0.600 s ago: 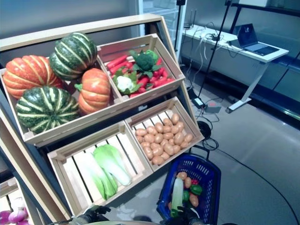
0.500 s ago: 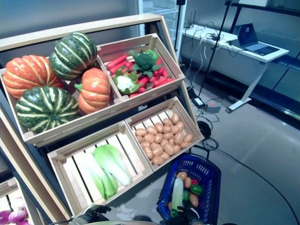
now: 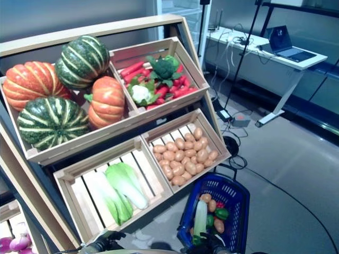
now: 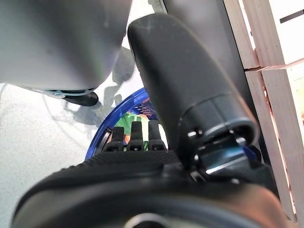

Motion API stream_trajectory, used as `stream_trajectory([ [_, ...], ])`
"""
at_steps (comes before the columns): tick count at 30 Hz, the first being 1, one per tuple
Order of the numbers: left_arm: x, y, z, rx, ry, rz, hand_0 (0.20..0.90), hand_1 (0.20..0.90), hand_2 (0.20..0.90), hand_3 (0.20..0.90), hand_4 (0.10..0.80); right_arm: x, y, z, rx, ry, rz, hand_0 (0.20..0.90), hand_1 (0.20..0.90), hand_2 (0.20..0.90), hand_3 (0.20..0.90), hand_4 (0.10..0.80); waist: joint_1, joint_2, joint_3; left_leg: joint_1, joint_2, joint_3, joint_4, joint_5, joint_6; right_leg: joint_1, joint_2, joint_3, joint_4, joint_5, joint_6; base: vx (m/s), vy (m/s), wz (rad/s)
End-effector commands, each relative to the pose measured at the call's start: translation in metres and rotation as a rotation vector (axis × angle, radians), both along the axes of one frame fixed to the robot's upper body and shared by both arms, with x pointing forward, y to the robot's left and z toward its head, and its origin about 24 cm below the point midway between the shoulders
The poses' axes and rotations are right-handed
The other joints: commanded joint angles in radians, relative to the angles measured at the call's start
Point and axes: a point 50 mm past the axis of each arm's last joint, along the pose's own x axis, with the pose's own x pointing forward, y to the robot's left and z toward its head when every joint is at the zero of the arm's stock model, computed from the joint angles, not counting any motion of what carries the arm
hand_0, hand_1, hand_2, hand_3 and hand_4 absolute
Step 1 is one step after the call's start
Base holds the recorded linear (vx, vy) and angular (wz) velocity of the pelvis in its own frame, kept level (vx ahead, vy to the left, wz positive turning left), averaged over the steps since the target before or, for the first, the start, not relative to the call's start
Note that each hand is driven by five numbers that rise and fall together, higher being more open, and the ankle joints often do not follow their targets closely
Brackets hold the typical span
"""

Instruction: Put vegetables into the basket

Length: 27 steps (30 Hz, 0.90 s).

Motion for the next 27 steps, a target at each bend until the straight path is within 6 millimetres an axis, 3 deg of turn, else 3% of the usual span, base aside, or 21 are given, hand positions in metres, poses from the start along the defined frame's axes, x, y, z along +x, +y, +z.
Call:
stream_trajectory([
  [1,0.041,0.005,0.015,0.005,-0.211,-0.028,0.900,0.900,0.900,0.900,0.800,0.032,0.007,0.008,0.038,-0.115,0.021,0.900,0.900,0.900,0.900,0.800,0.026,-0.012,0.043,0.069,0.034,-0.016,0.009,-0.120,-0.035,-0.055,-0.023,0.009,-0.029,0.104,0.022,-0.011,-0.040,0.02],
  [5,0.064,-0.007,0.026,-0.048,-0.309,-0.111,0.900,0.900,0.900,0.900,0.800,0.030,0.005,0.007,0.045,-0.109,0.031,0.900,0.900,0.900,0.900,0.800,0.022,-0.010,0.042,0.068,0.039,-0.013,0.009,-0.120,-0.035,-0.057,-0.018,0.010,-0.031,0.107,0.020,-0.001,-0.049,0.01],
  [9,0.112,-0.023,0.057,-0.126,-0.467,-0.178,0.900,0.900,0.900,0.900,0.800,0.032,0.004,0.009,0.023,-0.099,0.056,0.900,0.900,0.900,0.900,0.800,0.007,0.010,0.050,0.064,0.043,-0.006,0.009,-0.110,-0.042,-0.065,-0.013,0.021,-0.030,0.112,0.020,0.002,-0.009,-0.01],
  [12,0.135,-0.025,0.081,-0.173,-0.536,-0.186,0.900,0.900,0.900,0.900,0.800,0.032,0.001,0.009,0.000,-0.089,0.068,0.900,0.900,0.900,0.900,0.800,-0.002,0.027,0.059,0.050,0.043,-0.004,0.009,-0.102,-0.045,-0.079,-0.012,0.027,-0.032,0.116,0.019,-0.004,0.010,-0.03],
  [15,0.150,-0.023,0.101,-0.187,-0.600,-0.197,0.900,0.900,0.900,0.900,0.800,0.030,-0.002,0.010,-0.013,-0.086,0.074,0.900,0.900,0.900,0.900,0.800,-0.007,0.038,0.067,0.034,0.041,-0.003,0.009,-0.097,-0.045,-0.095,-0.012,0.032,-0.035,0.120,0.017,-0.012,0.006,-0.01],
  [19,0.179,-0.014,0.149,-0.211,-0.720,-0.258,0.900,0.900,0.900,0.900,0.800,0.029,-0.015,0.013,-0.042,-0.090,0.077,0.900,0.900,0.900,0.900,0.800,-0.010,0.059,0.096,-0.015,0.039,-0.002,0.009,-0.080,-0.045,-0.143,-0.008,0.036,-0.024,0.121,0.007,-0.069,0.009,-0.02],
  [23,0.199,0.000,0.183,-0.069,-0.805,-0.379,0.900,0.900,0.900,0.900,0.800,0.039,-0.024,0.019,-0.053,-0.136,0.058,0.900,0.900,0.900,0.900,0.800,-0.010,0.077,0.138,-0.064,0.035,-0.012,0.009,-0.063,-0.046,-0.193,-0.005,0.027,0.007,0.109,-0.006,-0.134,0.004,0.01],
  [27,0.220,0.015,0.220,0.120,-0.883,-0.460,0.900,0.900,0.900,0.900,0.800,0.062,-0.038,0.031,-0.077,-0.224,0.041,0.900,0.900,0.900,0.900,0.800,-0.012,0.102,0.209,-0.139,0.026,-0.023,0.040,-0.042,-0.052,-0.267,-0.010,0.016,0.064,0.092,-0.025,-0.177,0.031,0.09],
])
